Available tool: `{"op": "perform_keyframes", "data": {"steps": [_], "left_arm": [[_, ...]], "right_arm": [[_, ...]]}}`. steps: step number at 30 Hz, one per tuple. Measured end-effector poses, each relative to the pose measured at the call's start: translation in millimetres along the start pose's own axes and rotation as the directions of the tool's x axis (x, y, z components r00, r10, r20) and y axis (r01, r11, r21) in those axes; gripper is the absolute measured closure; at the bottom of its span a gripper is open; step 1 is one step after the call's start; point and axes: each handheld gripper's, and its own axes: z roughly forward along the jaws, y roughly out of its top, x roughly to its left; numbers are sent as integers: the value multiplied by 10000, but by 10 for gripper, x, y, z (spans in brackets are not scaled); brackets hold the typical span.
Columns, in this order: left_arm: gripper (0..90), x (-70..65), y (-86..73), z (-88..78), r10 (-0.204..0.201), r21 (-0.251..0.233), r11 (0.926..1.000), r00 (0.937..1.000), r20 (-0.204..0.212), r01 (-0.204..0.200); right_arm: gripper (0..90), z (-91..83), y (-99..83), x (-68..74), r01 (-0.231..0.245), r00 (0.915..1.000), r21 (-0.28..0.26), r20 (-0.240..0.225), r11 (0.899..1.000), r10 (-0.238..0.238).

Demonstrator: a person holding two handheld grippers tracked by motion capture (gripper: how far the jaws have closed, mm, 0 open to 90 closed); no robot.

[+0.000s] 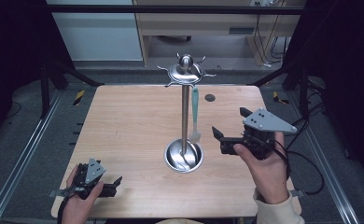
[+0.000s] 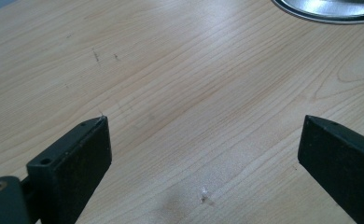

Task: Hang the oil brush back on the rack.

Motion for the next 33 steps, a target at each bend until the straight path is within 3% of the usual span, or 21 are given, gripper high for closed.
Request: {"op": "perform_keyframes", "data": {"steps": [9, 17, 33], "left_arm": [[23, -12, 4, -1, 24, -25, 10000, 10000, 23, -24], [23, -22, 4, -1, 32, -26, 10000, 10000, -5, -32], [23, -10, 1, 8, -35, -4, 10000, 10000, -35, 35]], "right_arm": [[55, -67, -69, -209, -404, 9975, 30, 584, 9992, 401], [52, -78, -148, -347, -756, 9937, 89, 836, 9971, 746], [70, 121, -464, -594, -1092, 9814, 1191, 1708, 9869, 880]]}}
